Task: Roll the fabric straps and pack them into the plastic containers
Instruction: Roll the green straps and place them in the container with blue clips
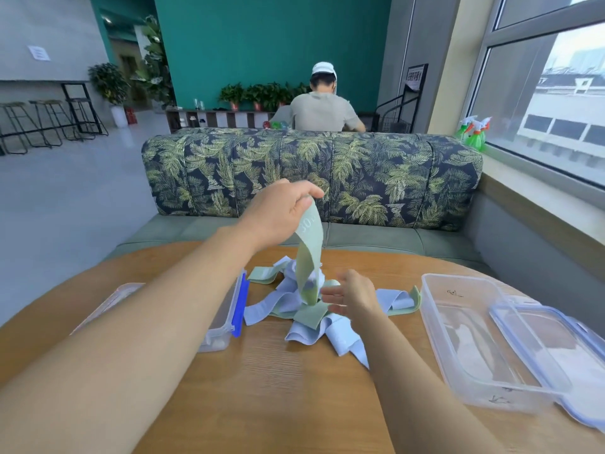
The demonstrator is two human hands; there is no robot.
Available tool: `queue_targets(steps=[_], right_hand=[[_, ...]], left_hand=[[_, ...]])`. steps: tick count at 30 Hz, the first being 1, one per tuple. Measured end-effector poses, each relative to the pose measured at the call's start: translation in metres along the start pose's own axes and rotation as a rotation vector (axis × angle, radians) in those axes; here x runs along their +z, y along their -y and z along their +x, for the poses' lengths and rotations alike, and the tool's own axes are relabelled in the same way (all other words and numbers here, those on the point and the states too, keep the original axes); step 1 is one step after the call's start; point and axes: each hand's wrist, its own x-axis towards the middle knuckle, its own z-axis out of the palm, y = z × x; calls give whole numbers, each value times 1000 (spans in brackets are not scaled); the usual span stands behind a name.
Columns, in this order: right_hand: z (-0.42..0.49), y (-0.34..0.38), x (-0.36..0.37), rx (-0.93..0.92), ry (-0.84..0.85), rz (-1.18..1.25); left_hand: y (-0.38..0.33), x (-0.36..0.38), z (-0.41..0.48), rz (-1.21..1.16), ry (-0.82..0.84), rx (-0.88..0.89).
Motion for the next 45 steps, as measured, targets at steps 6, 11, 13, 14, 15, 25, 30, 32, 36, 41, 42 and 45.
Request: queue_targets(steps=[6,11,13,14,15,25,30,32,36,41,42,45], right_hand=[[3,9,8,286,241,222],[9,6,17,310,228,484],[6,8,21,322,282,541],[4,9,23,347,310,510],[2,8,26,382,322,441],[-10,-7,22,322,473,-23],[-8,-20,22,200,346,233],[-10,-31,21,150,398,226],[-15,-66,34,217,511,-9],[-13,-87,42,174,444,-75],[-8,-86,40,126,409,-90],[0,-78,36,14,287,-161]], left_hand=[[-12,-17,-12,60,-44,144],[-7,-41,1,175,-113,212],[-10,-40,-1,163,-118,250],[-13,-40,-3,145,-126,263],[-15,-39,-6,132,-129,271],[-31,-52,-33,126,-36,290],[-39,-53,-83,-236,216,102],[-39,-47,-108,-359,396,20],[-30,-17,-153,-389,630,-110],[-15,15,-187,-395,734,-153],[-15,18,-190,-404,755,-154],[-13,29,-194,-424,785,-164]])
